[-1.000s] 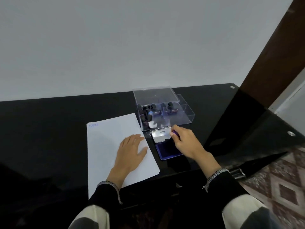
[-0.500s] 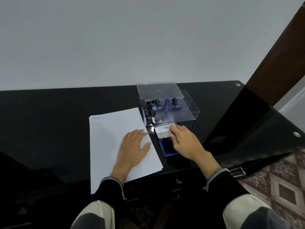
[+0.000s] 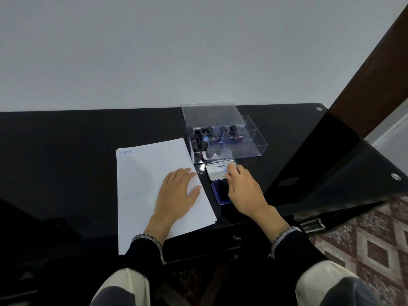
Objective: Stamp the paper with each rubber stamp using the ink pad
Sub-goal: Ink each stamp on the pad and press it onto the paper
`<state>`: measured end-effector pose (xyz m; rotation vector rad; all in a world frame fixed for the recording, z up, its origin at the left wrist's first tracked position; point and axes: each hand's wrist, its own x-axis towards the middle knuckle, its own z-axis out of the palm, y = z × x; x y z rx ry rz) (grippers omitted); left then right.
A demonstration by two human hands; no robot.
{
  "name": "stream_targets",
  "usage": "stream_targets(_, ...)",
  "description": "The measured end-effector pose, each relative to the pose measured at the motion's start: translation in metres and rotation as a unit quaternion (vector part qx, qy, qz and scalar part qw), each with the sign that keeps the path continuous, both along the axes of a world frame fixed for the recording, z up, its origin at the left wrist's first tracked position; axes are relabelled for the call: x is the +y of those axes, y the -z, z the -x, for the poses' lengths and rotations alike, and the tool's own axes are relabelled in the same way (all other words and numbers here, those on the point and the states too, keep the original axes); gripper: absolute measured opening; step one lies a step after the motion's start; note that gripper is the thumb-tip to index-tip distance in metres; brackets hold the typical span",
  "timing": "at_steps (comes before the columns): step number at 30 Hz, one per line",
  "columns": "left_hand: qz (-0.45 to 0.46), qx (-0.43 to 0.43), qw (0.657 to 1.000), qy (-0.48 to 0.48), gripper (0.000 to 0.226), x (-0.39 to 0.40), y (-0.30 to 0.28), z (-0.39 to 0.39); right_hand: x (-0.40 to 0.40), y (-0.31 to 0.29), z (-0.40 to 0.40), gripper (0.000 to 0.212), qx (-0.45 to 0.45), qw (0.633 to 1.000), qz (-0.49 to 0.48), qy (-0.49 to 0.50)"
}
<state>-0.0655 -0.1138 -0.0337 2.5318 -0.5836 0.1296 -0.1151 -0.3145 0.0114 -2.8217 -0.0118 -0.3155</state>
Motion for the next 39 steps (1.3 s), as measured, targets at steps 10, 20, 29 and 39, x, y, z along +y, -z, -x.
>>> stream_targets(10,0.028,-0.033,0.997,0.065,0.022,-0.004,-0.004,0.003,0.005,-0.001,-0.005,0.012,-0.008,1.0,-0.001,0.014)
stream_targets(20,0.035,0.071,0.993,0.089,0.071,-0.014,-0.015,0.01,0.004,-0.002,-0.006,0.006,-0.005,0.999,-0.036,0.001)
stream_targets(29,0.0,0.021,0.997,0.075,0.091,-0.021,-0.007,0.014,0.003,0.008,0.005,0.012,-0.025,0.999,-0.044,0.011)
stream_targets(39,0.003,0.011,0.998,0.066,0.081,-0.024,-0.007,0.015,0.01,0.004,-0.002,0.014,-0.017,0.999,-0.036,0.028)
